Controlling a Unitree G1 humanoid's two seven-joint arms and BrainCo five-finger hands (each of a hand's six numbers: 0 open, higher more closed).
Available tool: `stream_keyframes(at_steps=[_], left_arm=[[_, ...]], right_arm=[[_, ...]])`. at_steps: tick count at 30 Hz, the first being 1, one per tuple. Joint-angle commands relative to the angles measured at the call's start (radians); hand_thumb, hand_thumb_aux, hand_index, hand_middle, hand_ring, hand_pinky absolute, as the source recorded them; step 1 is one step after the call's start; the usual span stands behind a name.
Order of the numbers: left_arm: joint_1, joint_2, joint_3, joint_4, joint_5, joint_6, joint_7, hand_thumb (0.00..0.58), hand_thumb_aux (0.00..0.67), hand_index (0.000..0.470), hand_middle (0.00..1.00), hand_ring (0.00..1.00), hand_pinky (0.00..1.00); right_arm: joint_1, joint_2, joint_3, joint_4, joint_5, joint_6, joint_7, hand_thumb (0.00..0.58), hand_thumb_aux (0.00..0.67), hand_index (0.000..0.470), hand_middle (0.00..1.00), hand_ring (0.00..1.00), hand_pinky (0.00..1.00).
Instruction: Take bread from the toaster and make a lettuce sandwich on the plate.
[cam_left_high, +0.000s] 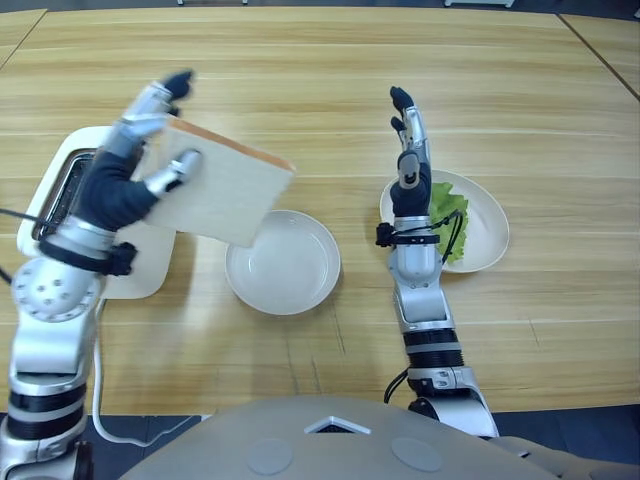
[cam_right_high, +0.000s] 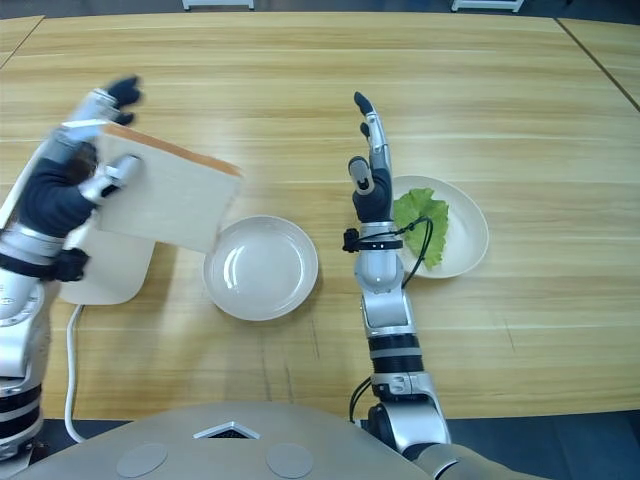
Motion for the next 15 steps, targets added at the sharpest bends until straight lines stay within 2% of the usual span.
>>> stream_keyframes(at_steps=[1,6,14,15], left_arm=[[-0.035,-0.018,-0.145,0.143,0.109,0.006,-0.055,0.58,0.67,0.47,0.0,0.0,0.0],[-0.113,-0.081,-0.265,0.39,0.224,-0.056,-0.062,0.58,0.67,0.47,0.0,0.0,0.0],[-0.218,-0.155,-0.305,0.652,0.33,-0.156,-0.019,0.58,0.67,0.47,0.0,0.0,0.0],[-0.221,-0.157,-0.31,0.659,0.34,-0.16,-0.019,0.521,0.457,0.321,0.0,0.0,0.0]], right_arm=[[-0.015,-0.007,-0.014,0.0,0.004,0.0,-0.01,0.0,0.0,0.0,0.0,0.0,0.0],[-0.023,-0.002,-0.004,0.014,0.0,-0.008,-0.009,0.0,0.0,0.0,0.0,0.0,0.0],[-0.009,0.004,0.026,0.021,-0.004,-0.021,-0.002,0.0,0.0,0.0,0.0,0.0,0.0],[-0.01,0.003,0.025,0.021,-0.003,-0.021,-0.003,0.0,0.0,0.0,0.0,0.0,0.0]])
